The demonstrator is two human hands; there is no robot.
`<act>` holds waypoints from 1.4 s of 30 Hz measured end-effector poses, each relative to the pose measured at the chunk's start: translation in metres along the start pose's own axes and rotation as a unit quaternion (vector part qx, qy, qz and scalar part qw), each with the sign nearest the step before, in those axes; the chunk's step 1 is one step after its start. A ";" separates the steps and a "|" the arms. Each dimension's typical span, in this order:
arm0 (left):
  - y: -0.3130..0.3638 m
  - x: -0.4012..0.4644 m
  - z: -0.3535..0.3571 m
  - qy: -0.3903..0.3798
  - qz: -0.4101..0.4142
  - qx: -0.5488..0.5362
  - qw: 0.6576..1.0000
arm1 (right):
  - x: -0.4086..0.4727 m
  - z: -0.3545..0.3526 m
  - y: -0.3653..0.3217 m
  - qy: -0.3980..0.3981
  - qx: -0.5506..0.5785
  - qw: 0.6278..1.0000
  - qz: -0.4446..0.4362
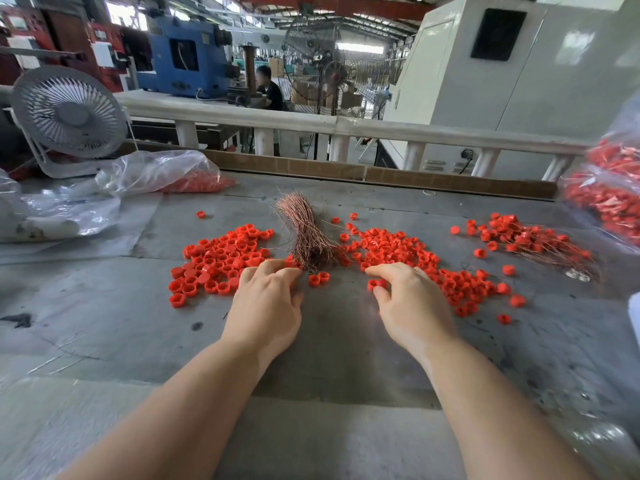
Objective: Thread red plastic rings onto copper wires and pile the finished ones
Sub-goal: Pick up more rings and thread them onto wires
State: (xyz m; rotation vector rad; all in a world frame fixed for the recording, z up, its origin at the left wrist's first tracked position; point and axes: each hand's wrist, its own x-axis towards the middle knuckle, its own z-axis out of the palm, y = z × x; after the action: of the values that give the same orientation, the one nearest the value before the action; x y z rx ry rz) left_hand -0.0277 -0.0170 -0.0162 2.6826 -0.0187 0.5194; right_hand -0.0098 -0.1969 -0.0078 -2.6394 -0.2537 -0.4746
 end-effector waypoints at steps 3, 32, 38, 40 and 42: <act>0.001 -0.001 -0.002 -0.003 0.025 -0.040 0.999 | 0.001 0.002 0.001 -0.010 -0.006 1.000 -0.005; 0.005 -0.001 -0.003 0.005 0.060 -0.103 0.993 | 0.024 0.006 -0.008 0.004 -0.056 0.998 0.005; 0.004 0.001 -0.002 0.004 0.060 -0.105 0.993 | 0.044 0.012 -0.010 -0.046 -0.108 0.993 0.026; 0.004 0.002 -0.001 0.005 0.059 -0.108 0.992 | 0.049 0.015 -0.010 -0.061 -0.126 0.989 0.041; 0.004 0.002 -0.001 0.006 0.058 -0.112 0.992 | 0.052 0.017 -0.009 -0.082 -0.141 0.985 0.059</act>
State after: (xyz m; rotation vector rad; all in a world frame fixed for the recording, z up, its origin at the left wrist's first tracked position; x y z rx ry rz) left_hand -0.0267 -0.0201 -0.0130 2.4695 -0.2176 0.5345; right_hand 0.0411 -0.1757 0.0003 -2.9552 -0.0823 -0.2698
